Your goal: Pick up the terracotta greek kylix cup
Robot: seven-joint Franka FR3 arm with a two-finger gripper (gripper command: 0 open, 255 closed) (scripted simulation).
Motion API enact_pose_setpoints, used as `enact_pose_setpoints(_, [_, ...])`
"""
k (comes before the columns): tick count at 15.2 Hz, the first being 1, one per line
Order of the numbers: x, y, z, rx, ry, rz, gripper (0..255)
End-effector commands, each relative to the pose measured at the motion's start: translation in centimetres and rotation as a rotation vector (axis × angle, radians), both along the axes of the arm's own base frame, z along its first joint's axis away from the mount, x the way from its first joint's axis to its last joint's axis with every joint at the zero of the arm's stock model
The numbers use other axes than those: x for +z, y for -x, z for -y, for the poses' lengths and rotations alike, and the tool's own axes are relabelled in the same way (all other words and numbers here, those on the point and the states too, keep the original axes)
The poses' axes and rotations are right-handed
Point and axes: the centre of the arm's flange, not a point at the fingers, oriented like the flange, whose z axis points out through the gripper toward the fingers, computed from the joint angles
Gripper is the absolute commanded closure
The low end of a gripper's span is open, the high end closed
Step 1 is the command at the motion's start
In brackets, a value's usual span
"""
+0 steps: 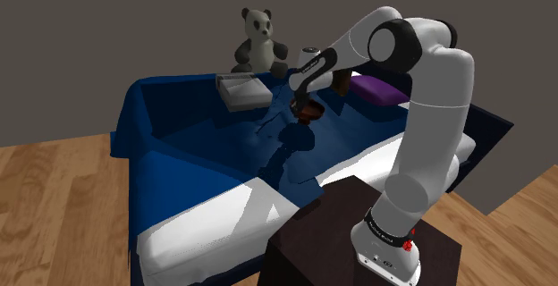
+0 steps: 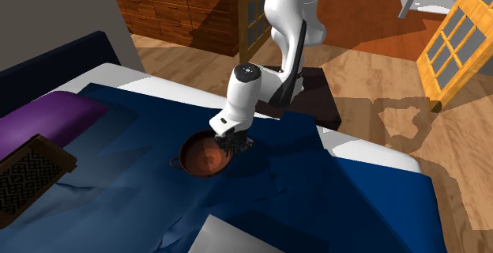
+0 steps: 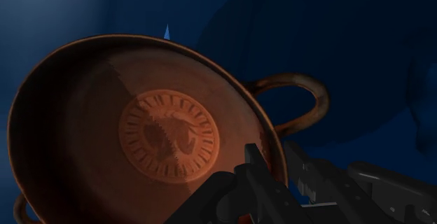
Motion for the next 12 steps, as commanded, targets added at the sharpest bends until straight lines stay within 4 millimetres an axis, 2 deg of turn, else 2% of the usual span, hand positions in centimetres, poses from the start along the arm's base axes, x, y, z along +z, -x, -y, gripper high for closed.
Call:
enact_pose_setpoints(1, [1.0, 0.0, 0.1, 0.000, 0.000, 0.001, 255])
enact_pose_setpoints(12, [6.8, 0.0, 0.1, 0.000, 0.000, 0.001, 255])
